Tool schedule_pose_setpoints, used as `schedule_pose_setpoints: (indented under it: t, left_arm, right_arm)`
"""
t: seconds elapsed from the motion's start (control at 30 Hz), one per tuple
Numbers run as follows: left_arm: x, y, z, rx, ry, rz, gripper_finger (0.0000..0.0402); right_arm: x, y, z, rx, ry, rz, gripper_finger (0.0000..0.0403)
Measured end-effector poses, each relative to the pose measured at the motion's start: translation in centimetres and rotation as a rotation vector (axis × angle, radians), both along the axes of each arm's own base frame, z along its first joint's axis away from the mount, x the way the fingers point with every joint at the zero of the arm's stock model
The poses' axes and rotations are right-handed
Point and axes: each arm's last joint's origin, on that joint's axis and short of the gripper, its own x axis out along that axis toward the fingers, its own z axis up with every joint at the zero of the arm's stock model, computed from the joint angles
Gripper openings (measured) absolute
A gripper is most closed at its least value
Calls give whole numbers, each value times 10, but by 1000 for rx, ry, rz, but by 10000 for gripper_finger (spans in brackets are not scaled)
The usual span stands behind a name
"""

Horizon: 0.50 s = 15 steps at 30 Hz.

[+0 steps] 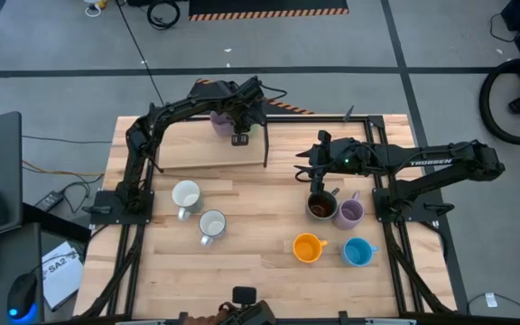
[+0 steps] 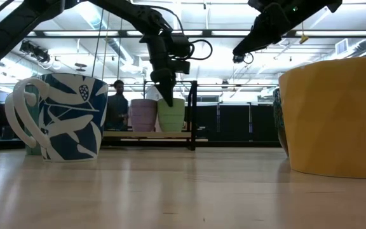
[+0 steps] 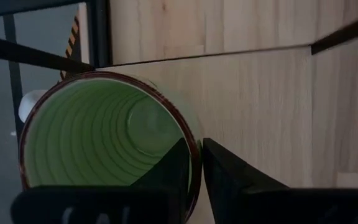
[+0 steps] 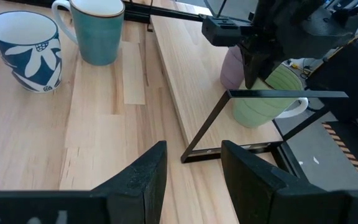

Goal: Place coffee mugs
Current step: Put the purple patterned mug on the shelf

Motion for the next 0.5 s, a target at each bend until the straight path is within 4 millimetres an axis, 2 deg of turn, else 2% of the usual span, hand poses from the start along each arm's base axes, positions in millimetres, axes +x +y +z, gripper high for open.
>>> schedule_pose_setpoints:
  t: [0.5]
  left_arm:
    - [2,1,1,4,-25,21,49]
  right_arm:
    - [0,0,0,0,-2,-1,158]
